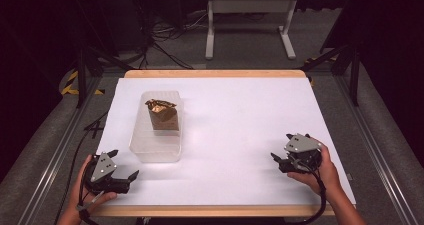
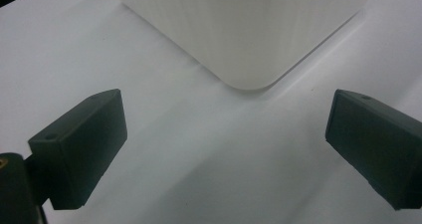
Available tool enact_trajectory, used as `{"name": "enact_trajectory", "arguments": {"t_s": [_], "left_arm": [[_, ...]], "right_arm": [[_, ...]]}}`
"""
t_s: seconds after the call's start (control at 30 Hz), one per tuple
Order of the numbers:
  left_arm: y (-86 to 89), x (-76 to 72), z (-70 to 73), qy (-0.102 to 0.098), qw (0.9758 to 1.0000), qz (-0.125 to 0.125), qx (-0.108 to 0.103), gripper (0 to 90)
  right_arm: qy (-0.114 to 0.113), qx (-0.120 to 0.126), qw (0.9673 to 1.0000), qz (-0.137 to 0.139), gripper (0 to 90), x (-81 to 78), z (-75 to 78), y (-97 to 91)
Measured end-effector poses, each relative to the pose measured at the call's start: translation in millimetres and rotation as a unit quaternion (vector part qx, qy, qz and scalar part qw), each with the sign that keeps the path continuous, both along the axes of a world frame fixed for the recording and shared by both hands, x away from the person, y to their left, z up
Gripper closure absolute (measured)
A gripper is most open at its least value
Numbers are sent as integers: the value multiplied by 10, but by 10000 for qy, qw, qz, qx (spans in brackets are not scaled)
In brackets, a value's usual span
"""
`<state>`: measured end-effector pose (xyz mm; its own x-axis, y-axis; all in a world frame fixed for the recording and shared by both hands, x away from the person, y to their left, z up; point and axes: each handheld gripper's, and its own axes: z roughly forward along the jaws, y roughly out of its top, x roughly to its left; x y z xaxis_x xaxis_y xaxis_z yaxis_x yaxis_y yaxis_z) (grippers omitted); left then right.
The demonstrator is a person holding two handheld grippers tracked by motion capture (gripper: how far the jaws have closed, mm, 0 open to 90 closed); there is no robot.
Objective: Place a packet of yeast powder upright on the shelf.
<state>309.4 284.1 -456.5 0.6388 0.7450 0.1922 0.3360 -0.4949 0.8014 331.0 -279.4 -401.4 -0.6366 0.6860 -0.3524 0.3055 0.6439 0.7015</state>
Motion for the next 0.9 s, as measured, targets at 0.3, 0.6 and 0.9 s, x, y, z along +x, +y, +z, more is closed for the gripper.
{"name": "enact_trajectory", "arguments": {"t_s": [0.3, 0.6, 0.9], "left_arm": [[-6, 2, 3, 1, 10000, 4, 5, 38], [-26, 18, 7, 2, 10000, -56, 43, 38], [-28, 38, 12, -15, 10000, -43, -26, 38]], "right_arm": [[18, 240, 9997, 80, 187, -125, -80, -153], [-11, 582, 9983, 30, 148, -244, -154, -353], [-72, 844, 9962, -218, 122, -356, -238, -561]]}}
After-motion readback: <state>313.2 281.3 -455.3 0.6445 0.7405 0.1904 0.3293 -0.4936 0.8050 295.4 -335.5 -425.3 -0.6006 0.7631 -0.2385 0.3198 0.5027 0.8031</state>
